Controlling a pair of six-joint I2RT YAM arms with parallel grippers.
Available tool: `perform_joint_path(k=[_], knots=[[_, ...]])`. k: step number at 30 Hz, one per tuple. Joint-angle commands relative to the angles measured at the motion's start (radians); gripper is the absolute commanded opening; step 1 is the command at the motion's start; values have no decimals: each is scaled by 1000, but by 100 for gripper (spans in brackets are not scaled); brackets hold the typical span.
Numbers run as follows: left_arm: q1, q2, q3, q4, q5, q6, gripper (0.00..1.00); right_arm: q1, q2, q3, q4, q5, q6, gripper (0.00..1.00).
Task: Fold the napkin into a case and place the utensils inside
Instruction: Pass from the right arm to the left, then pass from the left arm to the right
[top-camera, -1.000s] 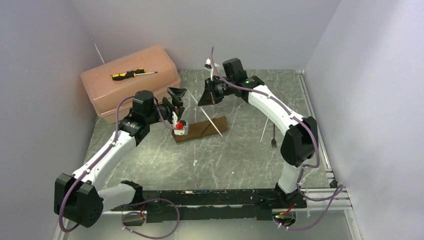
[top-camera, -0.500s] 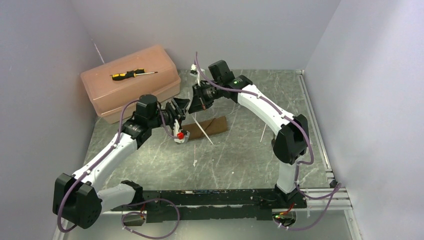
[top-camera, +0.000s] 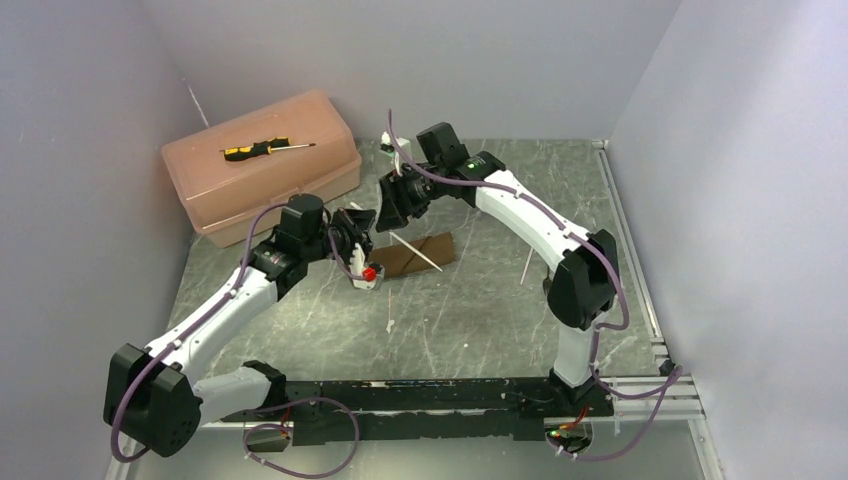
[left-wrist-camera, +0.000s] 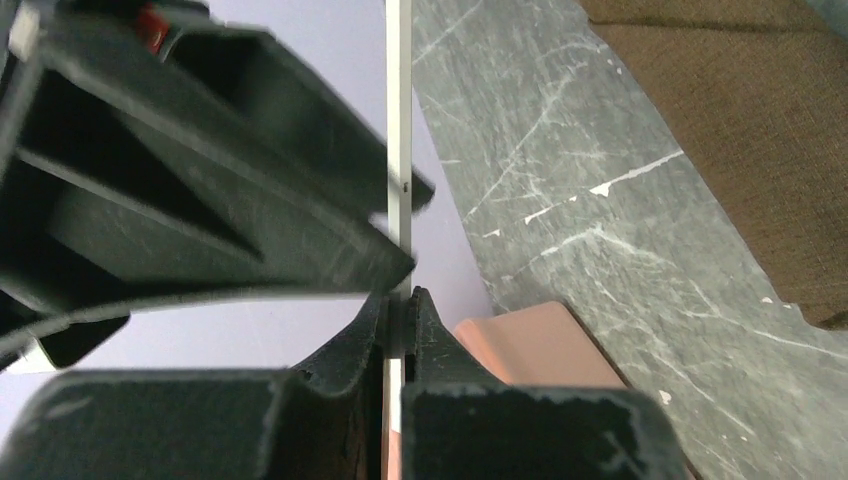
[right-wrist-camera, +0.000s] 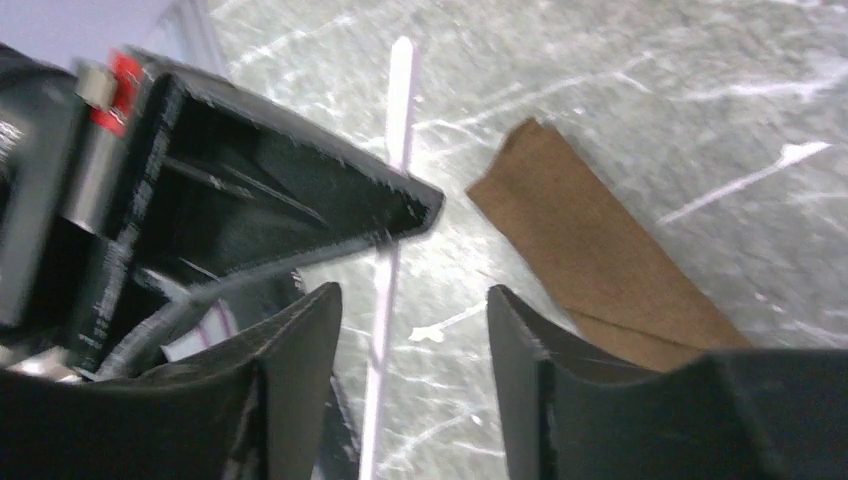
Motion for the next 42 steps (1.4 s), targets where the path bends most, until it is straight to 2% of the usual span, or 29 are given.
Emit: perform_joint_path(k=[1, 5, 10, 13, 22, 23, 25, 26, 27, 29, 30, 31, 32, 33, 37, 42], knots=[[-13, 2, 16, -2, -104, -52, 3, -9, -133, -74, -76, 152, -162, 65], [-24, 3, 14, -13, -174, -110, 3, -11, -207, -154, -143, 182, -340, 69], [-35, -7, -23, 35, -234, -110, 3, -11, -273, -247, -119, 122, -502, 63], [-45, -8, -17, 42, -270, -132, 3, -11, -262, -235, -138, 136, -520, 63], [-76, -7, -16, 56, -334, -171, 3, -11, -156, -142, -250, 149, -590, 53], [-79, -8, -17, 56, -340, -172, 3, -10, -148, -135, -257, 150, -604, 50], [-87, -4, -18, 58, -355, -178, 3, -10, -144, -131, -245, 123, -625, 36], [-92, -1, -16, 56, -362, -187, 3, -10, -144, -132, -235, 107, -636, 22], [-97, 1, -11, 51, -367, -200, 3, -9, -141, -134, -225, 102, -646, 1], [-109, 6, -2, 45, -379, -241, 3, -10, -134, -134, -216, 136, -659, 0], [-116, 7, 7, 35, -386, -268, 6, -11, -131, -140, -212, 162, -666, 0], [-123, 11, 17, 18, -392, -314, 17, -11, -131, -154, -199, 209, -668, 0], [-125, 18, 37, -4, -400, -381, 37, -11, -134, -174, -176, 271, -667, 0], [-127, 29, 65, -53, -401, -458, 44, -11, -140, -202, -148, 342, -666, 0], [-116, 96, 201, -279, -410, -870, 55, -17, -199, -344, -15, 578, -732, 0], [-47, 145, 230, -466, -359, -1227, 56, -45, -346, -622, 139, 651, -888, 0]])
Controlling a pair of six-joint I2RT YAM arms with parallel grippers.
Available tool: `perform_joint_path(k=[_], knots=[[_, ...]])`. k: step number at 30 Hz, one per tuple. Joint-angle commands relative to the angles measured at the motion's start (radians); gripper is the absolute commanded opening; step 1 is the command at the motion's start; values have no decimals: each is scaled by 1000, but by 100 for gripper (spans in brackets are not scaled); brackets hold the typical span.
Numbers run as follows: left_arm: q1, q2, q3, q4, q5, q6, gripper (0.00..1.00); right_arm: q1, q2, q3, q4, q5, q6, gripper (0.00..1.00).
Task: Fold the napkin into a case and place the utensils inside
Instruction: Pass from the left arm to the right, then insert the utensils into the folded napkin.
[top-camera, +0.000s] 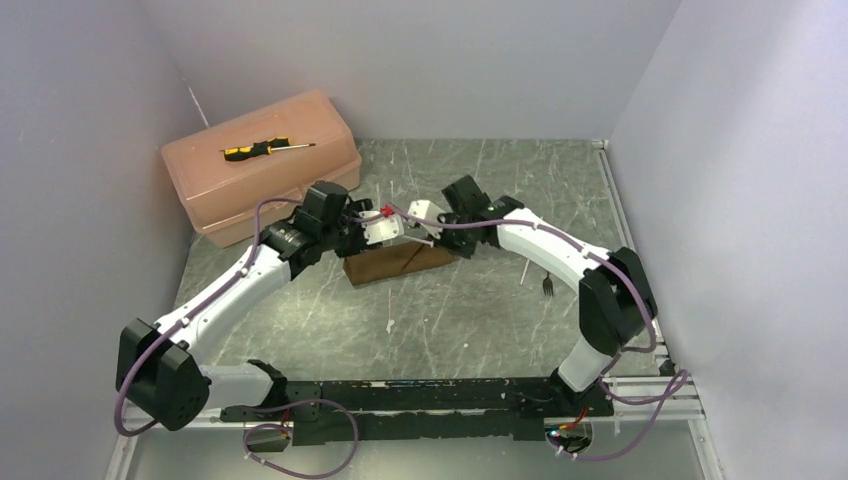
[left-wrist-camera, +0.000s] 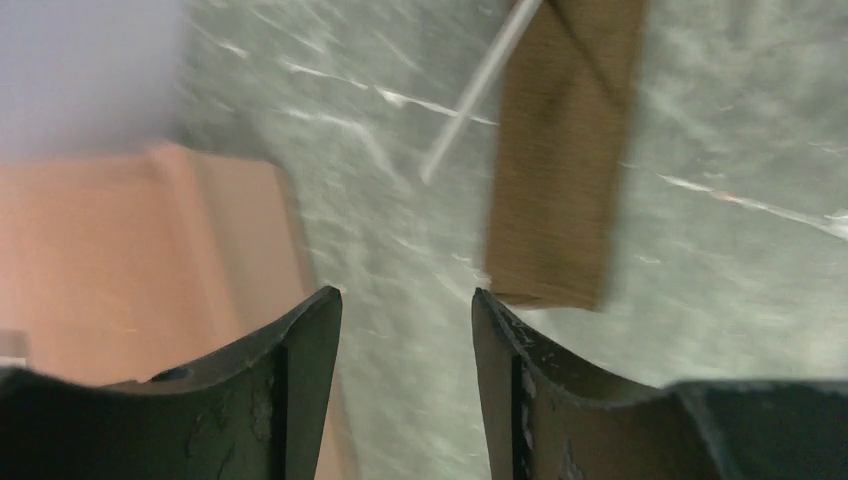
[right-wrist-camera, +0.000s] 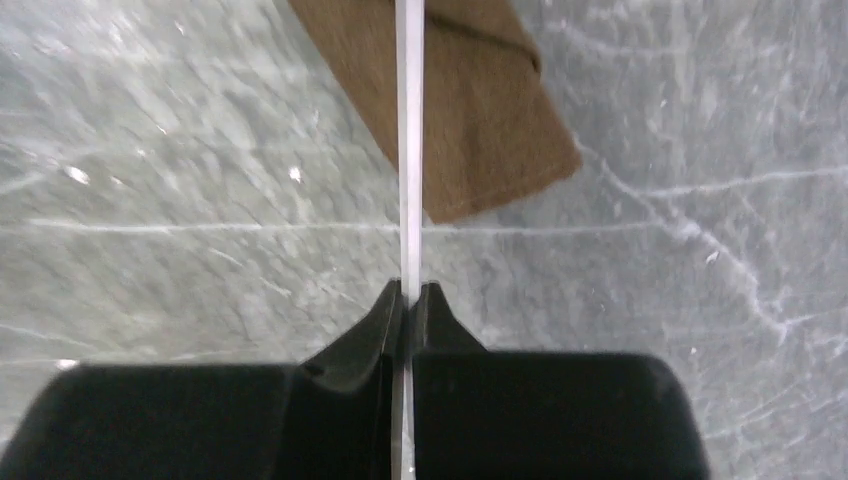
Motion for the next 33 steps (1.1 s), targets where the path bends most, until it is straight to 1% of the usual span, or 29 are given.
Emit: perform_joint_path(k=[1, 3, 6, 11, 13, 19, 23, 33], knots=[[78, 35, 29, -252, 53, -457, 55, -37, -154, -166, 144, 125, -146, 0], [128, 66, 34, -302, 105, -542, 53, -57, -185, -208, 143, 112, -153, 0], [176, 125, 53, -352, 167, -640, 50, -62, -215, -271, 150, 132, -178, 0], [246, 276, 149, -418, 250, -737, 45, -64, -205, -307, 141, 193, -204, 0], [267, 337, 186, -427, 265, -754, 43, -64, -209, -322, 141, 218, -213, 0], [297, 460, 254, -396, 261, -771, 41, -69, -249, -376, 147, 219, -222, 0], [318, 519, 248, -373, 262, -782, 40, -69, -262, -406, 158, 223, -241, 0], [324, 582, 221, -302, 267, -796, 38, -73, -262, -443, 177, 220, -258, 0]])
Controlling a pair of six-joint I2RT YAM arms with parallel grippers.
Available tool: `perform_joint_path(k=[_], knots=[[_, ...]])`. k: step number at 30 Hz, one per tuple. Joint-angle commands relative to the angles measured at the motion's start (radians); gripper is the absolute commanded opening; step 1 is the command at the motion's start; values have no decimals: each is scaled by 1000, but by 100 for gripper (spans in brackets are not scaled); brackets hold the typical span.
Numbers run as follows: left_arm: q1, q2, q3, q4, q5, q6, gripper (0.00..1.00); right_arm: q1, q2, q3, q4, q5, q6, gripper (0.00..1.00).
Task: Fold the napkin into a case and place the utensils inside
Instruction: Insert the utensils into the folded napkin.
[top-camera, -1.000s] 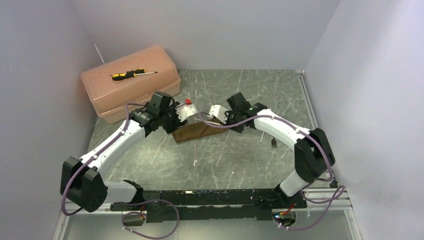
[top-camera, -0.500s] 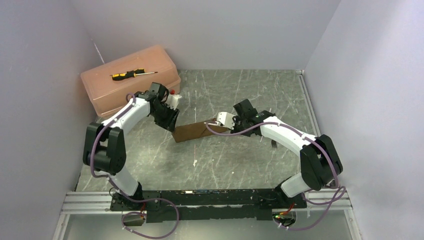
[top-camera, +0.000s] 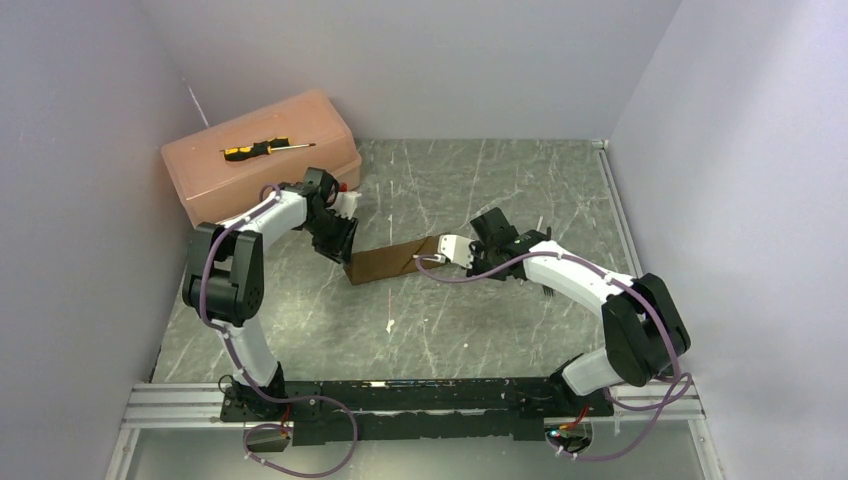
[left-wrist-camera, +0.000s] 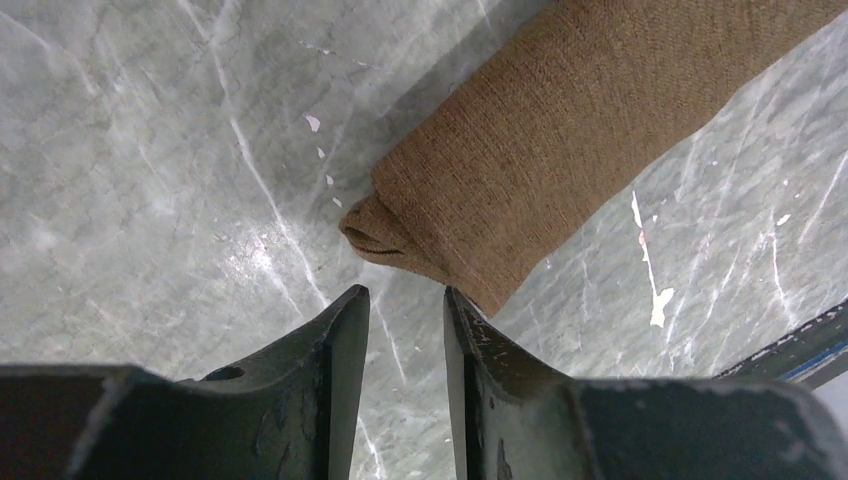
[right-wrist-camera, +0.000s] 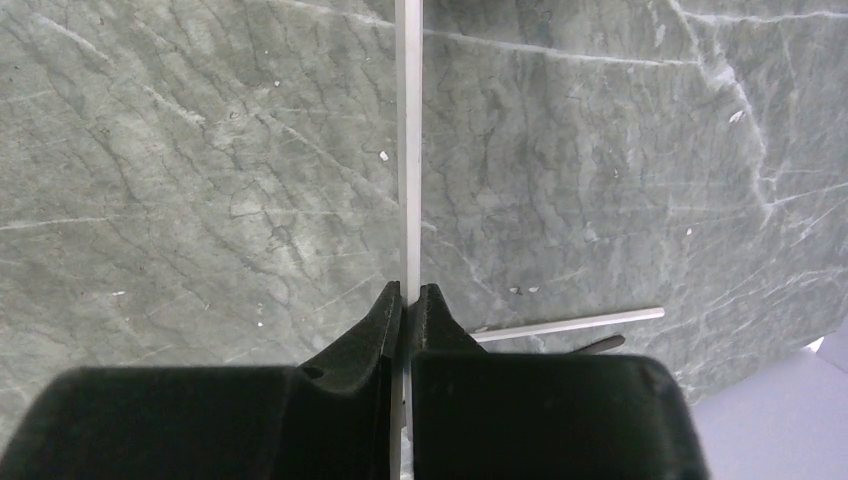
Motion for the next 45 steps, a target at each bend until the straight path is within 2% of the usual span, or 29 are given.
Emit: perform_joint_path(k=[1, 8, 45], knots=[[7, 26, -8, 46, 23, -15, 38, -6, -44, -31, 46, 15, -23, 0], [15, 55, -7, 67, 27, -18, 36, -5, -33, -37, 57, 17, -30, 0], [11, 66, -24, 93, -14, 37, 28, 138, 269, 255, 26, -86, -90, 0]])
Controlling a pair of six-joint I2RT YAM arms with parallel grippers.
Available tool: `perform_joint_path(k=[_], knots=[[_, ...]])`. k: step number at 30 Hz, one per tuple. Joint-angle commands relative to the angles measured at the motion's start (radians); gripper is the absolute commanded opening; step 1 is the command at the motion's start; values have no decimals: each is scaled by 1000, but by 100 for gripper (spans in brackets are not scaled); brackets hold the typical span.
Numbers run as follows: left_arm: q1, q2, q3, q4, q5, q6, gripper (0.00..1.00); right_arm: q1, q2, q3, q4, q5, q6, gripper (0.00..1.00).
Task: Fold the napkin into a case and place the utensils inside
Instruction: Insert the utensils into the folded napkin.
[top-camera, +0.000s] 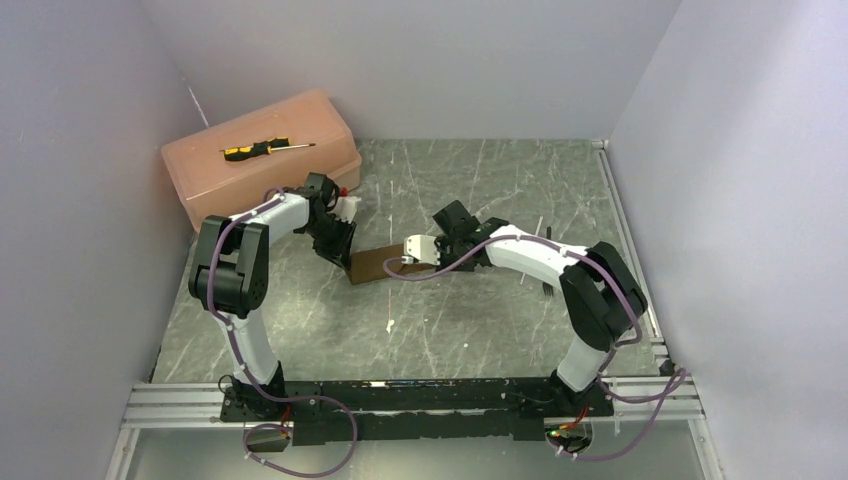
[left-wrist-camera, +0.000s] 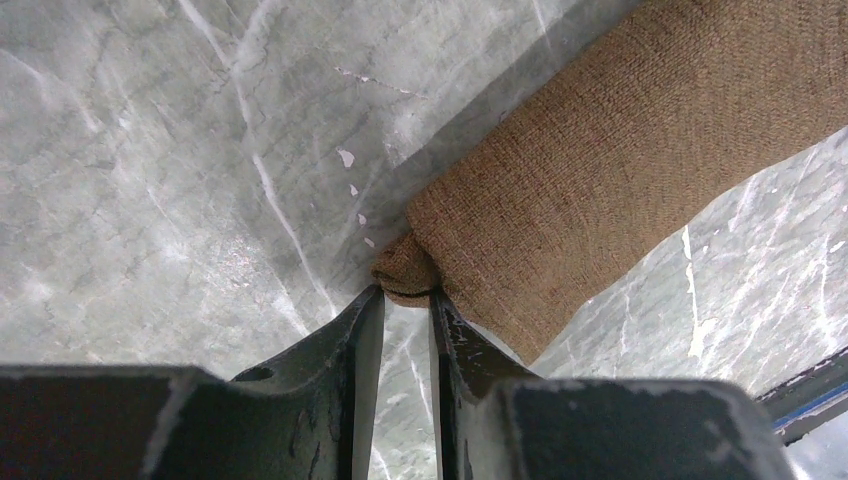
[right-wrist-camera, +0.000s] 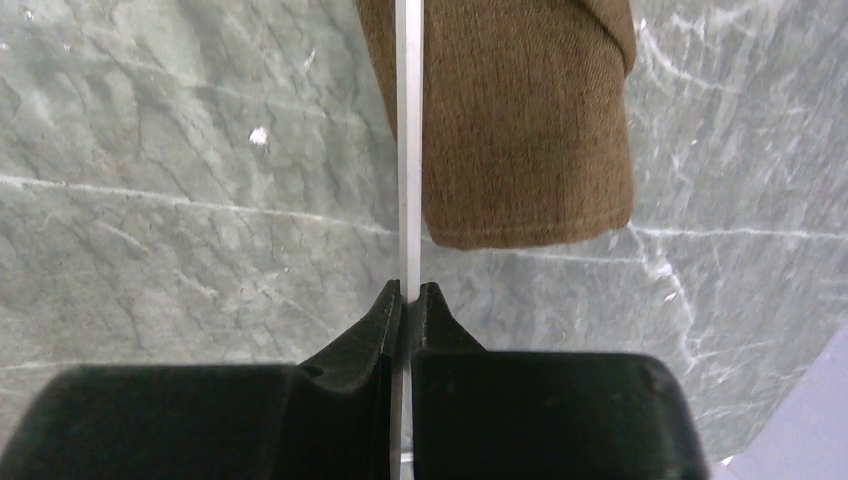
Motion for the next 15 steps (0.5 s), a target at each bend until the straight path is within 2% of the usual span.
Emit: perform_joint_path(k=[1, 15], knots=[[-1, -1, -1, 20, -11, 28, 28, 19, 43, 73, 2, -51, -40, 0], [-6, 1, -2, 16, -6, 52, 27, 45, 165, 198, -51, -127, -87, 0]])
